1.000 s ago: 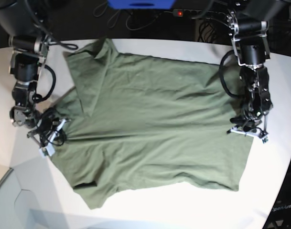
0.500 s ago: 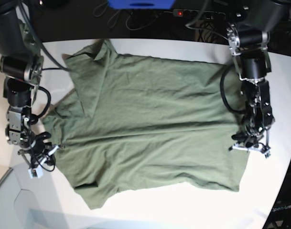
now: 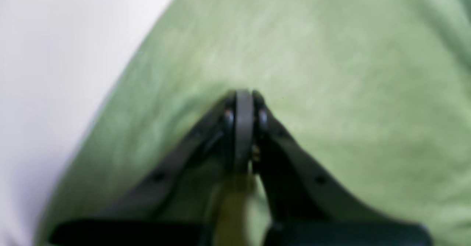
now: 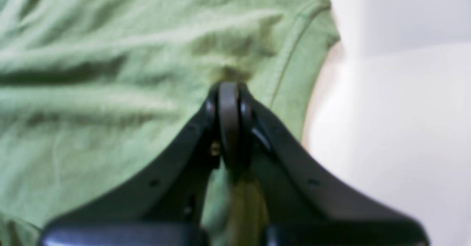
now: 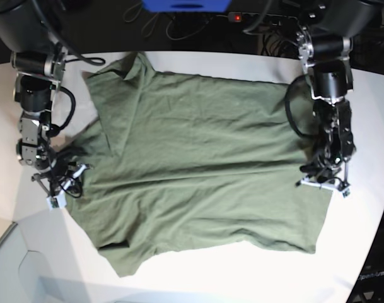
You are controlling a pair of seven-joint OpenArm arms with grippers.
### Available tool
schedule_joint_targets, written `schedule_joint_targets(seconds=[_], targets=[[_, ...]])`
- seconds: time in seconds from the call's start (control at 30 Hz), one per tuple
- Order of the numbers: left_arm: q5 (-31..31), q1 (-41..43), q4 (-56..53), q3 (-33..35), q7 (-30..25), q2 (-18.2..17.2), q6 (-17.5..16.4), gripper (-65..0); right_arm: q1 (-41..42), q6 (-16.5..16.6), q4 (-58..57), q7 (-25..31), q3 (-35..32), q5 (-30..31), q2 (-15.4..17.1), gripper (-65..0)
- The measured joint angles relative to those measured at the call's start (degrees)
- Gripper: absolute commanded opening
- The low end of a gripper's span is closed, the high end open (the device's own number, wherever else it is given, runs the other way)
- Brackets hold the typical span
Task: Layout the t-shirt on the table in an organized manner, then fold the t-shirt properly
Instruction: 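Grasp the shirt's side edges with both grippers, then pull the shirt edges apart with both grippers to smooth it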
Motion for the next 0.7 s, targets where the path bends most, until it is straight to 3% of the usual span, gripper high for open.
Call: schedule_joint_targets(seconds=[0.1,0.23,0.4,0.57,0.7], targets=[[0.61,-0.76,-1.62,-0.11,0.66,-1.53,0.61,-64.9,-1.73,0.39,0.28,1.53,-0.02,1.14,1.38,-65.0],[-0.09,2.45,-0.22,0.00,-2.51,-1.73,-0.11,-64.9,-4.94,0.37,1.99,3.15,0.31,2.12,2.38,-65.0],[0.31,9.79,11.80,0.00,5.66,-1.95,0.52,-64.9,-16.13,2.54,17.11,1.11,0.59,0.81,3.15,-65.0],[0.66,15.74,22.53,-0.26,12.74,-0.33,1.44,-64.9,-28.39,5.16,34.21,-1.05,0.68,-0.13,0.66,-65.0],[0.33,16.70,23.80,-0.09,12.22,0.07,1.27,-64.9,-30.56,6.51,38.21,-2.12,0.28,-0.94,-1.29,-65.0]])
